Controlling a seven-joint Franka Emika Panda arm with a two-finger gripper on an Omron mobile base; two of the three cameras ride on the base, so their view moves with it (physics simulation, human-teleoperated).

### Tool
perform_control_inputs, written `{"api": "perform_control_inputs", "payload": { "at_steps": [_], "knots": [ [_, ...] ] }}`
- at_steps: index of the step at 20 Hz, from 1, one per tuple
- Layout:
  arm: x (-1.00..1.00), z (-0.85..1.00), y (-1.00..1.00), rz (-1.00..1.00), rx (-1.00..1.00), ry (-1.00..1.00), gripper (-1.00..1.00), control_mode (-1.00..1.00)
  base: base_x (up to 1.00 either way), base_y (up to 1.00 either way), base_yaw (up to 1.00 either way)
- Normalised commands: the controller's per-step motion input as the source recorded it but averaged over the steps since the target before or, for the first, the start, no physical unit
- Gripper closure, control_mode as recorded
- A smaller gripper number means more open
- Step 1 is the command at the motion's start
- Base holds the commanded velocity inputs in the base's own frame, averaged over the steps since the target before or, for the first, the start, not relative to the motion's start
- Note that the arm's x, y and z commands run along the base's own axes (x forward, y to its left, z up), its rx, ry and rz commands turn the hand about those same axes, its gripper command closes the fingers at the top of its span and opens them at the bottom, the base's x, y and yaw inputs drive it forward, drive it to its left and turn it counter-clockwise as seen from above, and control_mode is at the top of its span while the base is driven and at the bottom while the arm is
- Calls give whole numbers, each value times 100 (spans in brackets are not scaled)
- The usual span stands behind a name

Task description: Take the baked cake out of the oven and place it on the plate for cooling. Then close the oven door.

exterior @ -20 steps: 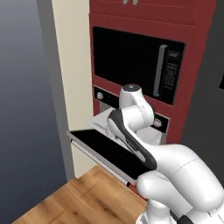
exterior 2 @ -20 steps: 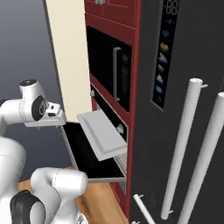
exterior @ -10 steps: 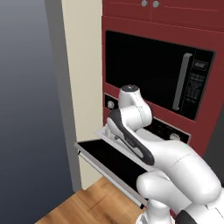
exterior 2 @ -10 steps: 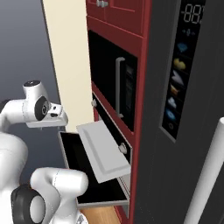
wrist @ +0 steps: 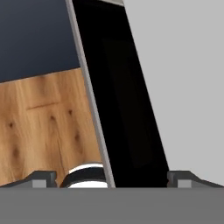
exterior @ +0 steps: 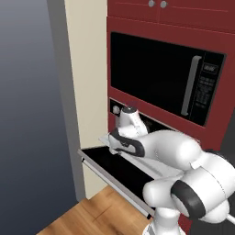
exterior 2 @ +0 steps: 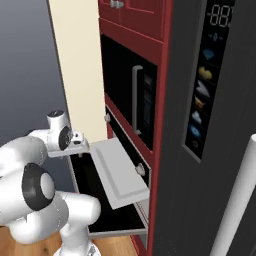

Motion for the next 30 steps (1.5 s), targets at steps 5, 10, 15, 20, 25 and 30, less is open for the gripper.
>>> {"api": "perform_control_inputs", "payload": {
  "at_steps": [5, 10, 15, 20, 25, 30],
  "knots": [
    [74, -80, 1, 6, -6, 6, -100, -100, 0, 0, 0],
    [50, -62, 4, 4, -2, 4, -100, -100, 0, 0, 0],
    [9, -44, 20, 1, 0, 0, -100, -100, 0, 0, 0],
    [46, -49, 12, 0, -2, 0, -100, -100, 0, 0, 0],
    [40, -44, 1, 0, -1, 1, -100, -100, 0, 0, 0],
    [34, -40, 0, 0, -3, 2, -100, -100, 0, 0, 0]
  ]
}}
